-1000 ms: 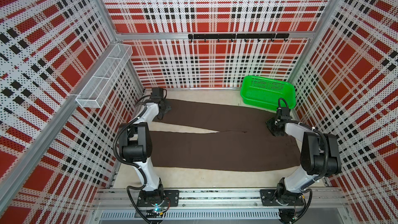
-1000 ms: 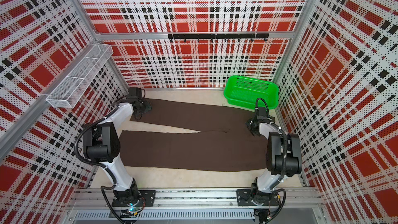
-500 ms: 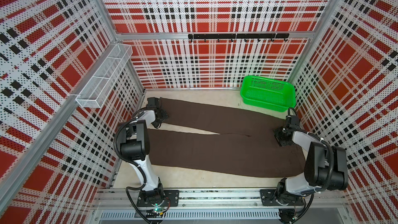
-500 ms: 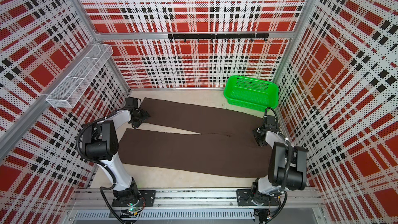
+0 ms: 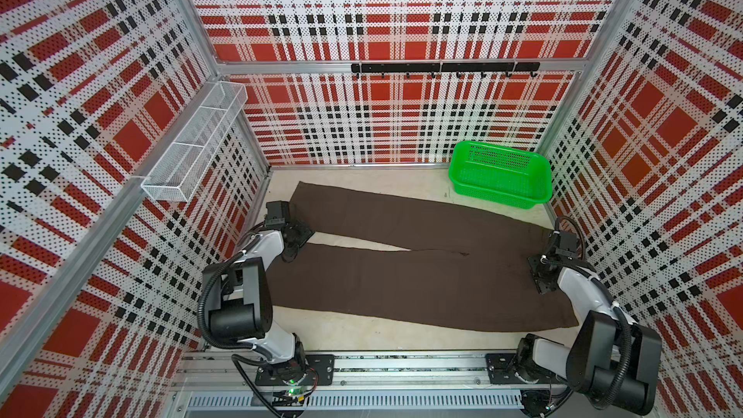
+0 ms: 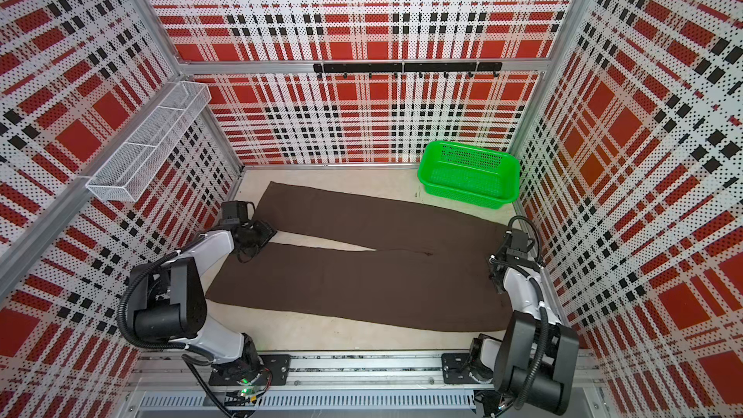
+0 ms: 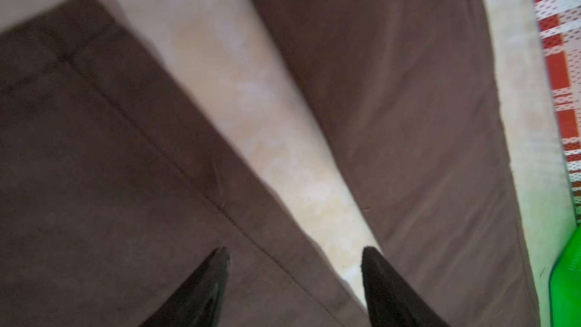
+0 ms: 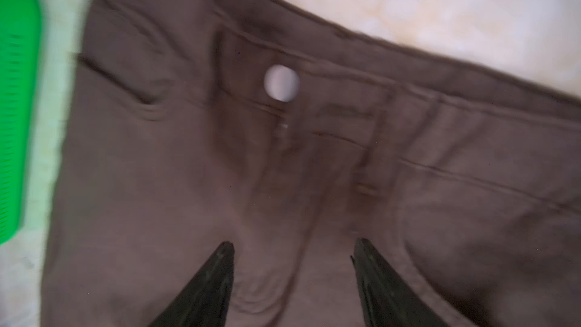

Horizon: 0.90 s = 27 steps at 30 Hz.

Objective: Fold and stack the trousers
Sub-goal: Smooth out the trousers at the center of the table.

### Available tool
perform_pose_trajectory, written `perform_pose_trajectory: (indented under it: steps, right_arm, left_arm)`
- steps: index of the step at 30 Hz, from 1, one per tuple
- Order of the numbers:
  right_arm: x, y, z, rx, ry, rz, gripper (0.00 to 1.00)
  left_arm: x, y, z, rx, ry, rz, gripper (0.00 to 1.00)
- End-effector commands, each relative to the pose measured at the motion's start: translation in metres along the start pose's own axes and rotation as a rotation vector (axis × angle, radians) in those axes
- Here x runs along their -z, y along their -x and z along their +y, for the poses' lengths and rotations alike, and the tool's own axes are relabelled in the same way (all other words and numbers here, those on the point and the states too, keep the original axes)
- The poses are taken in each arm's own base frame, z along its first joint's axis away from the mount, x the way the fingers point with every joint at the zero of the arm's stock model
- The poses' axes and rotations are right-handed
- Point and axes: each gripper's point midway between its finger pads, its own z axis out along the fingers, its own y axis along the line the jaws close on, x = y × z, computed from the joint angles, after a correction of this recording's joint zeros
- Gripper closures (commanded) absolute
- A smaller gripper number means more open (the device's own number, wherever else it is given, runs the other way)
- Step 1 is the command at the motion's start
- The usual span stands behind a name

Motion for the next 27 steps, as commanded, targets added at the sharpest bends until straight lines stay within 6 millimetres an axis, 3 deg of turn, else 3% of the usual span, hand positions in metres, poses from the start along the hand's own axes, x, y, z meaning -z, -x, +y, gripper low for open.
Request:
perform_pose_trajectory:
  steps: [1,5,10,14,18,23,27]
  right_arm:
    - [-0.005,-0.005,-0.009,-0.049,-0.004,0.03,0.4]
    - [-0.019,-0.015,-0.032,-0.084,-0.043,0.078,0.42]
    - [-0.037,-0.038,-0.06,-0.127,-0.101,0.195,0.39]
    - [-0.04,-0.052,-0.082,-0.136,-0.172,0.24,0.36]
    - [-0.036,-0.061,-0.1,-0.123,-0.23,0.267,0.35]
    - [-0.025,-0.065,-0.092,-0.113,-0.163,0.279,0.37]
    - [-0.004,-0.049,-0.092,-0.106,-0.182,0.21,0.37]
  left_arm:
    - [0.008,-0.001,0.006,0.057,-0.012,-0.009,0.29]
    - [0.007,-0.008,0.03,0.121,0.034,-0.006,0.31]
    - [0.0,-0.014,0.073,0.194,0.194,0.023,0.3]
    - [0.007,-0.004,0.108,0.284,0.254,-0.014,0.28]
    - [0.013,0.001,0.122,0.303,0.283,-0.027,0.27]
    - [0.018,0.004,0.132,0.302,0.312,-0.032,0.26]
    - [0.025,0.01,0.139,0.308,0.333,-0.051,0.25]
